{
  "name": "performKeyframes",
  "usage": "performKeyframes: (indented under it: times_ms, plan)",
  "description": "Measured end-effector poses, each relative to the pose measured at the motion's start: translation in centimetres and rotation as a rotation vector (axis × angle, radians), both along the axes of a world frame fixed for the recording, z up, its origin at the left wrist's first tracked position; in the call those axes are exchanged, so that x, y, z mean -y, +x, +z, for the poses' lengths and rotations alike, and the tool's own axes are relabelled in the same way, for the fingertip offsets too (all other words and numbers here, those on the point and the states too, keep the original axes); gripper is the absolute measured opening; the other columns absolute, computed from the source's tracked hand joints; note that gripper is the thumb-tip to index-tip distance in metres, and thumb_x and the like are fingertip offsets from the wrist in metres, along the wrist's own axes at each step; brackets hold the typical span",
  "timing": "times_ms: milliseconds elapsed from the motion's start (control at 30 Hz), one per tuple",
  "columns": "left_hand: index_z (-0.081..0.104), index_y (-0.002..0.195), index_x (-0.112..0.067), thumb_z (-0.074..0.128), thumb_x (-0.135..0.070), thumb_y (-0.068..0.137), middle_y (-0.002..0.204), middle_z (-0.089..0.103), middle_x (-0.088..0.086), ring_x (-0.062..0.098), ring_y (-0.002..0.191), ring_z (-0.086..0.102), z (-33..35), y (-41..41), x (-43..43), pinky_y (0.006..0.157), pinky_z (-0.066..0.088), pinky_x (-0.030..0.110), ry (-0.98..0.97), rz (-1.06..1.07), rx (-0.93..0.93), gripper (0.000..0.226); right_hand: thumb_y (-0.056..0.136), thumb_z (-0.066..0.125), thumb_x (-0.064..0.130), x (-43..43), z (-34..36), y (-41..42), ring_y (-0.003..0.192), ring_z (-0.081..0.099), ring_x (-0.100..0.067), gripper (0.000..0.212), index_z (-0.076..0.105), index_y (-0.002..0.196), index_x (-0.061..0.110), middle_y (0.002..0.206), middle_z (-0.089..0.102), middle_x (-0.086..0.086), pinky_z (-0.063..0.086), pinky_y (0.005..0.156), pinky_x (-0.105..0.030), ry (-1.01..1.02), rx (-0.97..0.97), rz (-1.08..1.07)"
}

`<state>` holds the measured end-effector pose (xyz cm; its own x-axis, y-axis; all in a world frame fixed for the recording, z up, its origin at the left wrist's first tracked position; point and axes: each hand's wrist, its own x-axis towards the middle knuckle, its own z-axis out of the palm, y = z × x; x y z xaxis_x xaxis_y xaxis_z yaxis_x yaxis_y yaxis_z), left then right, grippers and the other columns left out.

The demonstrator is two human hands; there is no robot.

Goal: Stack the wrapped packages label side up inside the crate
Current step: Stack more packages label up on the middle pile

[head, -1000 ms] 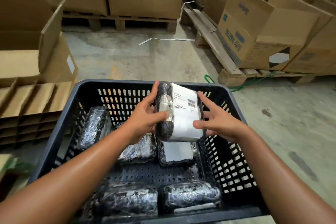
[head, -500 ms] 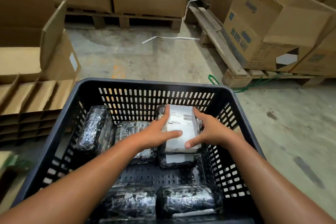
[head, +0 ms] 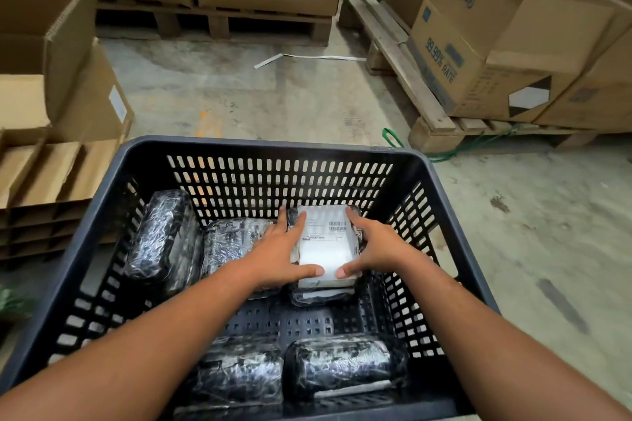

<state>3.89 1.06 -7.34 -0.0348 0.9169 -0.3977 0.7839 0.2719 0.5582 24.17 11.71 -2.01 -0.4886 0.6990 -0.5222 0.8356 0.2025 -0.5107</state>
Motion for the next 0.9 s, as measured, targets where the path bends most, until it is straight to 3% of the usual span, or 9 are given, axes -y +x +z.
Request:
performKeyframes:
  times_ms: [233, 400, 533, 667, 900]
  plan:
    - [-0.003, 0.161, -0.030, 0.068, -0.080, 0.063, 0.166, -0.022, -0.007, 0.032, 0.154, -0.005, -0.3, -1.0, -0.2, 0.122, 0.011, 0.056, 0.071, -0.023, 0.004, 0.131, 0.045, 0.105, 0.038, 0.0, -0.8, 0.0, 0.150, 0.037, -0.034, 0.151, 0.015, 0.165, 0.032, 0.165, 0.040, -0.006, 0.031, 0.123, -0.050, -0.004, -0.032, -0.017]
    - [-0.003, 0.161, -0.031, 0.062, -0.085, 0.059, 0.165, -0.024, -0.009, 0.036, 0.153, -0.009, -0.8, -1.4, -0.5, 0.121, 0.009, 0.058, 0.038, -0.034, 0.019, 0.132, 0.047, 0.105, 0.034, -0.2, -1.1, -0.1, 0.150, 0.037, -0.034, 0.150, 0.015, 0.165, 0.032, 0.164, 0.040, -0.005, 0.030, 0.123, -0.051, -0.029, -0.039, -0.032]
    - [-0.006, 0.160, -0.032, 0.066, -0.080, 0.068, 0.164, -0.027, -0.008, 0.038, 0.152, -0.011, -0.8, -1.1, -0.6, 0.120, 0.007, 0.058, 0.029, -0.037, 0.015, 0.126, 0.050, 0.105, 0.033, 0.0, -0.7, -0.1, 0.151, 0.034, -0.033, 0.147, 0.014, 0.165, 0.032, 0.167, 0.036, -0.004, 0.029, 0.124, -0.053, -0.045, -0.047, -0.032]
    - [-0.001, 0.162, -0.030, 0.067, -0.079, 0.069, 0.166, -0.023, -0.006, 0.033, 0.154, -0.003, -0.1, -1.1, -0.1, 0.122, 0.011, 0.055, 0.069, -0.029, -0.003, 0.125, 0.058, 0.102, 0.031, 0.5, -0.4, -0.2, 0.151, 0.032, -0.034, 0.141, 0.010, 0.166, 0.031, 0.169, 0.031, -0.004, 0.028, 0.122, -0.050, -0.030, -0.027, -0.007]
    - [0.010, 0.160, -0.035, 0.072, -0.059, 0.081, 0.164, -0.025, 0.000, 0.032, 0.155, -0.004, 0.7, -0.5, 1.0, 0.125, 0.010, 0.055, 0.076, -0.126, -0.036, 0.104, 0.067, 0.097, 0.041, 1.1, 3.1, 0.7, 0.157, 0.022, -0.026, 0.133, 0.008, 0.166, 0.035, 0.173, 0.019, 0.002, 0.022, 0.125, -0.046, -0.012, 0.160, 0.264]
